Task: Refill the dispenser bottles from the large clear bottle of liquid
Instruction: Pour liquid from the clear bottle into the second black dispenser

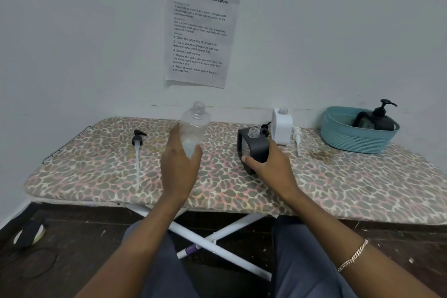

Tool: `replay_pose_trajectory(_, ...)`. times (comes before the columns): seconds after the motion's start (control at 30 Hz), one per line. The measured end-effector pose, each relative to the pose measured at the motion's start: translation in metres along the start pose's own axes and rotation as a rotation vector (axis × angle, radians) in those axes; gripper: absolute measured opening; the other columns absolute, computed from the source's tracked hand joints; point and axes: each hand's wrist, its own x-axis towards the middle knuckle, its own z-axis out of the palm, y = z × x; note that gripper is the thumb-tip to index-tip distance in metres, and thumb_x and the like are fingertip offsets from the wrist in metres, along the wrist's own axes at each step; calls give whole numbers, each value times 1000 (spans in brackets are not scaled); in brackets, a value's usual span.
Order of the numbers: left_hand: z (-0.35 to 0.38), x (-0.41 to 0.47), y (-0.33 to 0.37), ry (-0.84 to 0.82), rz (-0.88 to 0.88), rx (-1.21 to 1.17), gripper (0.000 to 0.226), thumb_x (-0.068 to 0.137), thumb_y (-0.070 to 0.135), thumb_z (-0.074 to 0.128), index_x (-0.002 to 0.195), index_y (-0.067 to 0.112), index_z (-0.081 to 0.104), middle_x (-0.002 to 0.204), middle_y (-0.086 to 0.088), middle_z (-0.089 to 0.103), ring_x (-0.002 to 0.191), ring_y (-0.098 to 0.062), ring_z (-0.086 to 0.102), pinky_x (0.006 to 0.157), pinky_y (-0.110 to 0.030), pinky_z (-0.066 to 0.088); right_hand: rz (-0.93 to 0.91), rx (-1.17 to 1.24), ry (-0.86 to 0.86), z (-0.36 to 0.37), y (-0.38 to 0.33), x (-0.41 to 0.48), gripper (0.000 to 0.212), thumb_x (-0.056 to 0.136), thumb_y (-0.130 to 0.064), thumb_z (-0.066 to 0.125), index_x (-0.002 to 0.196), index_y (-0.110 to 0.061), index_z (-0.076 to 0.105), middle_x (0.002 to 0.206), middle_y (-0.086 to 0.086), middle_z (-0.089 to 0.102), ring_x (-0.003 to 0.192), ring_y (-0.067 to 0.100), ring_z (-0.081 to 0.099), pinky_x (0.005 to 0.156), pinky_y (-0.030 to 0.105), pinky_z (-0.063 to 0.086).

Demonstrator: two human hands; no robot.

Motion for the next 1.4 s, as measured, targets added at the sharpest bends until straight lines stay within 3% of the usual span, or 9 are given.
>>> replay_pose_trajectory(0.17,4,-7,5,-34,99,141,67,92,19,74,151,13,44,128,-12,65,106,-30,66,84,-50,59,-20,0,-54,-5,0,-8,57,87,-29,81,135,-25,50,113,-12,63,99,8,63,73,14,46)
replay_pose_trajectory(0.27,6,-10,7,-46,170,188,65,87,13,74,147,11,49,122,-12,67,104,-31,66,83,-54,58,-35,20,-77,-10,0,-16,55,88,-27,81,133,-31,50,110,-19,63,95,-5,61,70,12,47)
replay_pose_trajectory(0.43,9,-15,10,-60,265,379,77,81,14,81,149,15,45,131,-11,64,116,-34,62,91,-55,52,-69,11,-99,-14,4,-25,53,88,-27,82,129,-33,51,106,-25,63,91,-20,60,68,4,47)
replay_pose_trajectory(0.77,11,-20,16,-26,350,546,89,74,7,86,152,26,46,139,-8,60,126,-36,55,95,-57,43,-94,57,-83,-15,10,-26,56,85,-29,83,136,-29,58,114,-17,70,100,-5,65,80,18,52)
replay_pose_trajectory(1.07,9,-17,17,-8,395,611,89,71,-7,72,151,27,50,142,-9,59,130,-39,51,103,-58,35,-87,34,-90,-17,9,-25,53,87,-27,81,134,-27,57,111,-18,68,97,-9,63,73,9,47)
replay_pose_trajectory(1.4,8,-16,19,-25,407,646,87,72,-10,65,150,26,52,142,-10,58,131,-39,50,106,-58,34,-90,2,-96,-18,8,-25,49,87,-25,81,129,-27,56,104,-22,65,89,-13,60,67,3,46)
